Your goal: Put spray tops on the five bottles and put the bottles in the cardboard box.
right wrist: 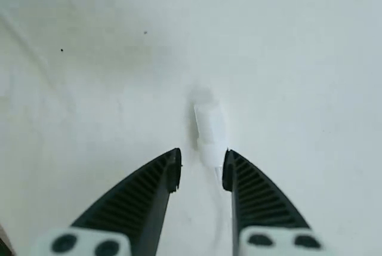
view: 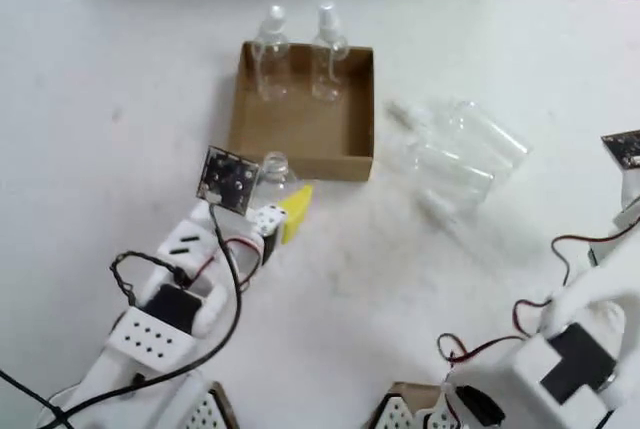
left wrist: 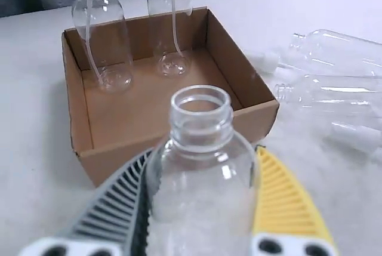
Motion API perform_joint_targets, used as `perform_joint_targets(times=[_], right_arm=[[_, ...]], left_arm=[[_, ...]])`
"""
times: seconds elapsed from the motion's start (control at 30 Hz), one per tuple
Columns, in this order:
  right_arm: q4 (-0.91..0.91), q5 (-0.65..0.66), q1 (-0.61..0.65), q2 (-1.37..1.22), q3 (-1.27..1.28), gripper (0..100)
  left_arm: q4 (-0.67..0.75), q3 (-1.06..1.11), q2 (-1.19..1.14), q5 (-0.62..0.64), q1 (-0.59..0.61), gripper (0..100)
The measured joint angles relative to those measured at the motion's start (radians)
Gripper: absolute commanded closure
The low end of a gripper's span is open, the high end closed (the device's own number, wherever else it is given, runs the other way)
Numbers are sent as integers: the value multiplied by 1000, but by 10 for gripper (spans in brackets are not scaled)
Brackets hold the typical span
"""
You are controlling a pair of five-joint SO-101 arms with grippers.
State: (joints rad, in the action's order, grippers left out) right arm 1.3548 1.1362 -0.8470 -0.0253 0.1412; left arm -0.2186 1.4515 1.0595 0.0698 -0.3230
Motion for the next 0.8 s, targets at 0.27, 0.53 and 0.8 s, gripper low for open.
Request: perform_joint_targets(times=[0.27,0.53,0.8], right_arm=[[52,141,-60,-196,-118,844],[44,190,-77,-318,-127,844],[12,216,-109,-371,-132,844]], left_arm=[[63,34,0,-2,-2,944],[63,34,0,-2,-2,943],[63,34,8,-2,-2,943]])
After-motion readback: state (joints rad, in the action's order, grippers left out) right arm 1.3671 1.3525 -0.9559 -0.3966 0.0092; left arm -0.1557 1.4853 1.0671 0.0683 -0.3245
